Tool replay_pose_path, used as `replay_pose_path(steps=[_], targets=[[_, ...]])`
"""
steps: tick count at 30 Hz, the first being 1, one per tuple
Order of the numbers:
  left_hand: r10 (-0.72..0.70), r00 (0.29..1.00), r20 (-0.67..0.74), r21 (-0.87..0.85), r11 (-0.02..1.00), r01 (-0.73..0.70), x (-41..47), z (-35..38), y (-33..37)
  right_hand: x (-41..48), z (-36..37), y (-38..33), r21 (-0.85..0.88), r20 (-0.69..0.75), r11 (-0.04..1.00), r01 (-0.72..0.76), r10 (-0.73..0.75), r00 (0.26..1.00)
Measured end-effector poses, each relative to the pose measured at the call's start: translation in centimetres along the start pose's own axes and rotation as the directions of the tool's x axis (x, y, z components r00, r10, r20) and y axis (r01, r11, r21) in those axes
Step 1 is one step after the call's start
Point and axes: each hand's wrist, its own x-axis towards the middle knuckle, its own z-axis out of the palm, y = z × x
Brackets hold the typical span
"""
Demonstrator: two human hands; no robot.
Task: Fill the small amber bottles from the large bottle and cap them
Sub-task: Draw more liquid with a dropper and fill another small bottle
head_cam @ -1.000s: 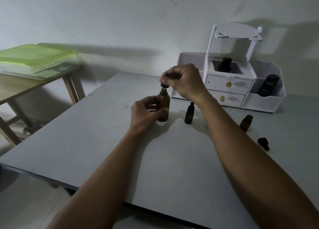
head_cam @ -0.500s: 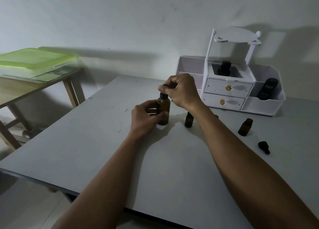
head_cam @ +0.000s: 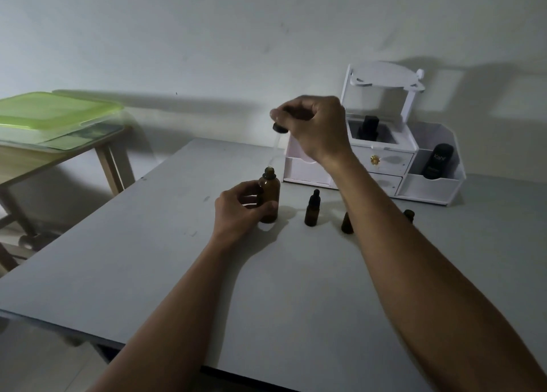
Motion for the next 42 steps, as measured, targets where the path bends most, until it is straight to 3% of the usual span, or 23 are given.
replay_pose_path(steps=[2,6,8,11,13,16,18,23,42], targets=[[0.012,1.000,-0.020,0.030,0.999,-0.012,-0.3,0.1,0.3,0.6,-1.4,-1.2,0.037,-0.041,0.999,0.022,-0.021,0.999],[0.123,0.952,-0.282,0.163,0.983,-0.078,-1.2,0.6,1.5,0.7,-5.0,-2.6,0.094,-0.103,0.995,0.035,-0.025,0.994],[0.227,0.916,-0.332,0.185,0.968,-0.172,-2.1,1.2,2.8,0.3,-6.9,-2.5,0.105,-0.125,0.994,0.028,-0.015,0.992],[0.330,0.905,-0.268,0.156,0.942,-0.297,-3.9,3.1,4.9,-0.5,-9.8,-1.7,0.084,-0.134,0.996,0.012,-0.001,0.991],[0.315,0.936,-0.156,0.100,0.948,-0.302,-5.1,4.9,5.9,-1.0,-11.3,-0.7,0.051,-0.115,0.998,-0.034,0.040,0.993],[0.156,0.984,0.084,0.054,0.986,-0.160,-6.3,8.3,6.7,-1.7,-12.9,1.2,0.033,-0.070,0.993,-0.116,0.118,0.991],[0.044,0.987,0.153,0.104,0.993,-0.061,-6.4,10.3,6.5,-2.0,-13.5,2.2,0.011,-0.045,0.988,-0.151,0.152,0.987],[-0.096,0.982,0.164,0.174,0.982,0.068,-5.8,13.0,5.8,-2.3,-14.1,3.9,-0.020,-0.026,0.980,-0.198,0.197,0.980],[-0.086,0.975,0.205,0.127,0.990,0.061,-4.2,14.5,4.3,-2.3,-12.9,7.6,-0.129,0.112,0.953,-0.275,0.290,0.950]])
